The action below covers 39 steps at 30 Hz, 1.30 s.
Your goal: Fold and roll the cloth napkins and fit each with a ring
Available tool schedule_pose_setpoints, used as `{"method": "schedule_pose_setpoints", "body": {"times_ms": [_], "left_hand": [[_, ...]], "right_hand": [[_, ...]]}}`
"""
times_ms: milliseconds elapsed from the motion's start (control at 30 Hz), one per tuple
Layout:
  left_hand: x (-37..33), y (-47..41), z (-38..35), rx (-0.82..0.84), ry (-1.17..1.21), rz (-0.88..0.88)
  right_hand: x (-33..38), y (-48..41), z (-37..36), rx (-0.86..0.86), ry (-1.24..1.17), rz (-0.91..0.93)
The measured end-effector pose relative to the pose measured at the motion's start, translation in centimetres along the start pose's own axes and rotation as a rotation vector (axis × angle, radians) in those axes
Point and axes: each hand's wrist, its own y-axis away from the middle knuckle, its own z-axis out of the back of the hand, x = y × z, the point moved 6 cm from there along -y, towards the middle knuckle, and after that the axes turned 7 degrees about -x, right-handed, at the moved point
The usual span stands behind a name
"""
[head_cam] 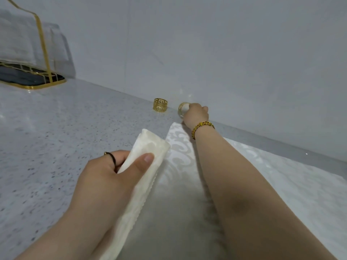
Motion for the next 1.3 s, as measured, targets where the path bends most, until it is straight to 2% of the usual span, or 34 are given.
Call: {"method": "schedule_pose_setpoints", "body": {"times_ms": [233, 333, 533, 667, 833, 1033, 1167, 1300], "left_hand": [[-0.4, 0.4, -0.2, 0.048, -0.006, -0.038], [-0.7, 0.5, -0.2, 0.065, -0.038, -0.061], [-2.3, 2.8, -1.0, 0.146, -0.140, -0.153], [-2.9, 4.3, -1.4, 0.224, -0.232, -0.197], [-3.7, 5.7, -1.3, 0.249, -0.255, -0.255], [-5.7, 7.2, -2.0, 0.304, -0.306, -0.307], [-7.6, 9.2, -3.7, 0.346, -0.279, -0.331], [-8.6, 11.4, -6.1, 0.387, -0.285, -0.383]], "right_hand": [[-1.3, 5.2, 6.9, -0.115, -0.085, 0.162], [-3.4, 9.8, 9.7, -0.022, -0.009, 0.173], [-10.2, 20.7, 14.9, 0.157, 0.116, 0.041], [-13.6, 24.7, 15.9, 0.200, 0.052, -0.031], [-14.4, 26.2, 16.6, 0.083, -0.229, -0.089], [-13.9, 27.2, 15.8, 0.177, -0.163, -0.037], [-13.8, 27.3, 14.9, 0.177, -0.115, -0.031], [-14.0, 27.1, 15.7, 0.130, -0.255, -0.085]]}}
